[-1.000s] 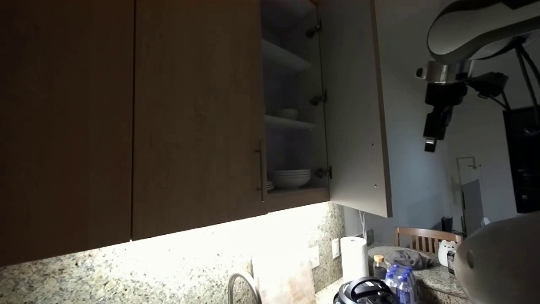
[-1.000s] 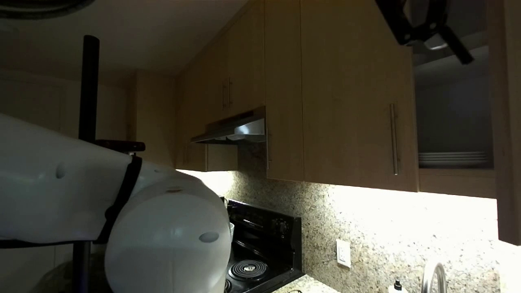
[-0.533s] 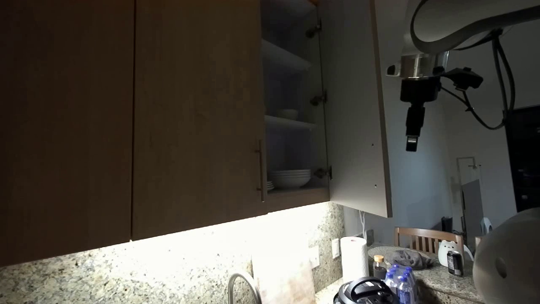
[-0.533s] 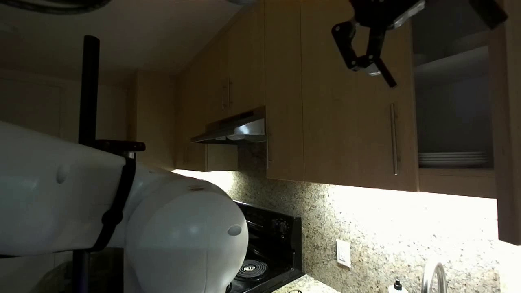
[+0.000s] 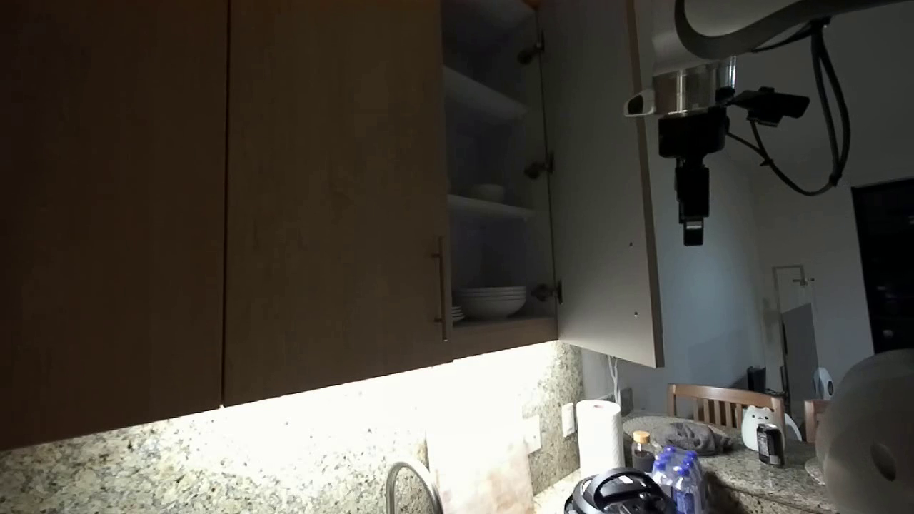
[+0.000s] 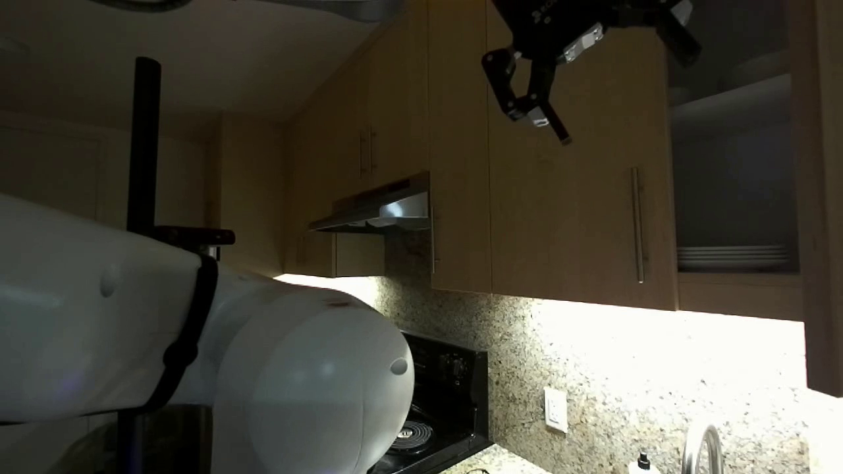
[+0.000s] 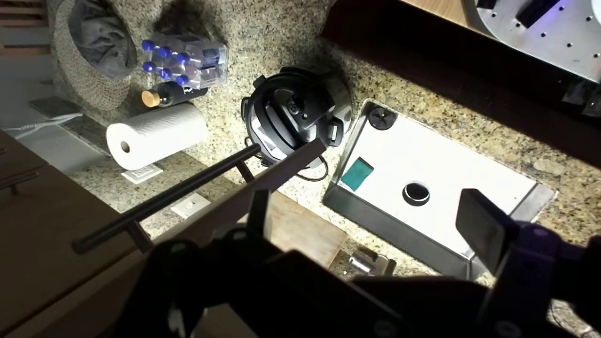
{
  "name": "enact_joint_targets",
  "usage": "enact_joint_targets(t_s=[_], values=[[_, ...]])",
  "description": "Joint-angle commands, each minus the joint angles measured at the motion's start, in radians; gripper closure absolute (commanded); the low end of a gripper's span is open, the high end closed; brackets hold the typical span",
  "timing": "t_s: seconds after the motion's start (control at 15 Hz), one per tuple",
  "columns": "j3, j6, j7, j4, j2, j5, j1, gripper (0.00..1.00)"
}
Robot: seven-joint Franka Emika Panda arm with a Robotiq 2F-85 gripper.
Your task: Open the top right cabinet door
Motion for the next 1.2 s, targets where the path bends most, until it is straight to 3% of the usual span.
enact_joint_targets(t_s=[0.0, 0.4, 0.8, 0.87, 1.13], values=[[0.027, -0.049, 0.013, 0.043, 0.032, -0.017, 0.080, 0.00], [0.078, 0.045, 0.139, 0.101, 0.155, 0.015, 0.166, 0.00], [0.139, 0.101, 0.327, 0.184, 0.368, 0.066, 0.137, 0.00], [0.120, 0.113, 0.277, 0.134, 0.297, 0.041, 0.148, 0.00], [0.139, 0.113, 0.306, 0.172, 0.367, 0.052, 0.141, 0.00]])
